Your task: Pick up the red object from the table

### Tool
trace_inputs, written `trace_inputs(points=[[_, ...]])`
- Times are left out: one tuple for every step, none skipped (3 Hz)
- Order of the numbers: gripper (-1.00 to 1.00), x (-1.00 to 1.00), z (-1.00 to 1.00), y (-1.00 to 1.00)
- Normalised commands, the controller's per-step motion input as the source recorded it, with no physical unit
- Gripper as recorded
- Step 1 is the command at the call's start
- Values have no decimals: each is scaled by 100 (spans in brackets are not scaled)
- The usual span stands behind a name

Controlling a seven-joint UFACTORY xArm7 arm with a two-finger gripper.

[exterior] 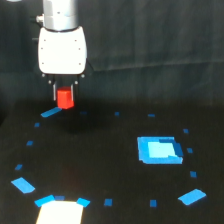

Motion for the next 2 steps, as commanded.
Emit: trace_inputs(points=[[-100,-23,100,-100],[-100,27,-4,-23]])
